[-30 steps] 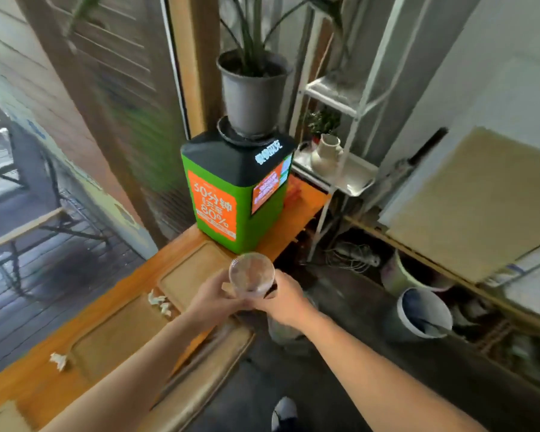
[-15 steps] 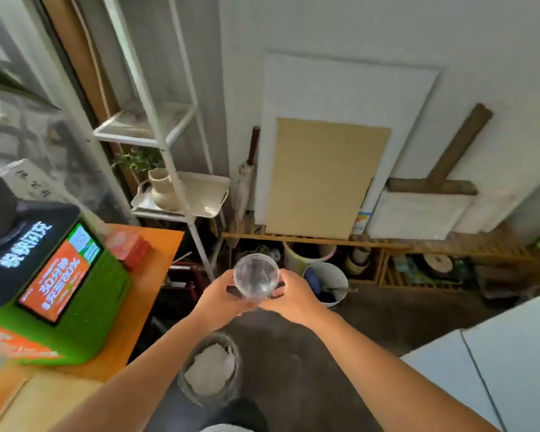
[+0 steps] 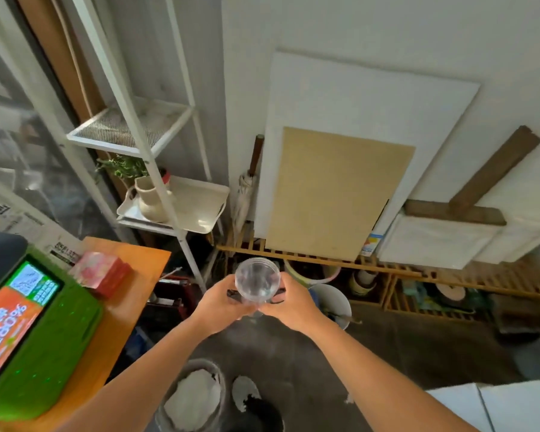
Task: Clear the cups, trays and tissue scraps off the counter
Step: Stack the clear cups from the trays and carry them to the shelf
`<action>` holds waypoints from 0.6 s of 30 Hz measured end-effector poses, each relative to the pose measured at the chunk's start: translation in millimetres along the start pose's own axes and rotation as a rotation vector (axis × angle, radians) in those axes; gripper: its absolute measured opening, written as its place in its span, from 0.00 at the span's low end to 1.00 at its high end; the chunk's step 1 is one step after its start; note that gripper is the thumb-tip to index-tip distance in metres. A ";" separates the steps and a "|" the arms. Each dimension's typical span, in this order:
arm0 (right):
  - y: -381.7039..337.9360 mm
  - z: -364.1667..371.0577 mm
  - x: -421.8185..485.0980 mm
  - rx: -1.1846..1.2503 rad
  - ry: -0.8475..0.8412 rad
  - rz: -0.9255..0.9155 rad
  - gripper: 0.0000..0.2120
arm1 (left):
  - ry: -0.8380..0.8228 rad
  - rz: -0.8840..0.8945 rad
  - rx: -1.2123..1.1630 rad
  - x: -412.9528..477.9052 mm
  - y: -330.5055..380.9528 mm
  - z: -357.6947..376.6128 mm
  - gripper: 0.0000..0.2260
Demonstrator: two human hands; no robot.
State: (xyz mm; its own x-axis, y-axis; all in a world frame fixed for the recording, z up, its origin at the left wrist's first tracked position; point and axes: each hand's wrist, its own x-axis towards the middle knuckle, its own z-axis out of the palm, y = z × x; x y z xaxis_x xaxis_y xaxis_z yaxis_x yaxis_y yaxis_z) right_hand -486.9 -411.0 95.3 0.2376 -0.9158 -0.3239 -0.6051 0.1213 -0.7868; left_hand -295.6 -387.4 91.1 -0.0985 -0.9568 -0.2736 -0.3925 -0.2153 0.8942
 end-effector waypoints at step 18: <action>-81.9 -20.7 268.2 -0.104 -0.181 -0.075 0.34 | 0.259 -0.174 -0.117 207.2 8.0 -101.0 0.31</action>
State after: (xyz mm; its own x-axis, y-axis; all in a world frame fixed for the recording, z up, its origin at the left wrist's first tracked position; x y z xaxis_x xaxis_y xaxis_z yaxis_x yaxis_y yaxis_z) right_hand -389.4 -674.5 83.7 0.4119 -0.8360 -0.3624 -0.6532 0.0065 -0.7572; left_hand -226.8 -607.1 77.4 0.2028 -0.9184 -0.3399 -0.2734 -0.3864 0.8809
